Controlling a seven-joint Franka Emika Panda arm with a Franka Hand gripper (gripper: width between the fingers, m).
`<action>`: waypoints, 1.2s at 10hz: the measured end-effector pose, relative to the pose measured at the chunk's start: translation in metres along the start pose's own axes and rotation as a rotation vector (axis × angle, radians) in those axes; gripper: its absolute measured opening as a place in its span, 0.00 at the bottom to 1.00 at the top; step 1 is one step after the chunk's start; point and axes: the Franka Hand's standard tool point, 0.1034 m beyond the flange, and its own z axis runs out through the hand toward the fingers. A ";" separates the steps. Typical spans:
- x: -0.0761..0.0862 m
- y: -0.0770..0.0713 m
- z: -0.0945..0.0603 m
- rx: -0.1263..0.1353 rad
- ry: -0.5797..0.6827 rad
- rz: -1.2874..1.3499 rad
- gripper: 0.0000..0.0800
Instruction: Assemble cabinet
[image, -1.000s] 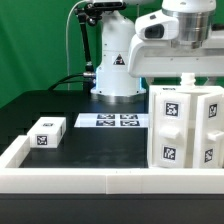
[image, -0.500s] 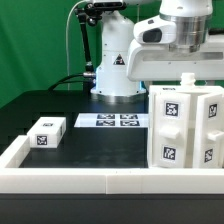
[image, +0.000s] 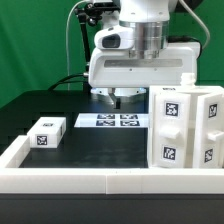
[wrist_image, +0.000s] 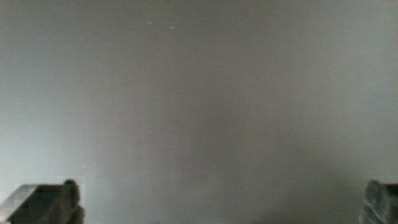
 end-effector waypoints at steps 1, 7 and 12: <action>-0.001 0.011 0.000 -0.003 0.001 0.020 1.00; -0.019 0.091 0.011 -0.014 -0.023 0.043 1.00; -0.032 0.140 0.016 -0.025 -0.020 0.051 1.00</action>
Offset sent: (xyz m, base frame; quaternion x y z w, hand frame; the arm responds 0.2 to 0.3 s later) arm 0.0000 -0.0200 0.0000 0.0000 0.0000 0.0000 1.0000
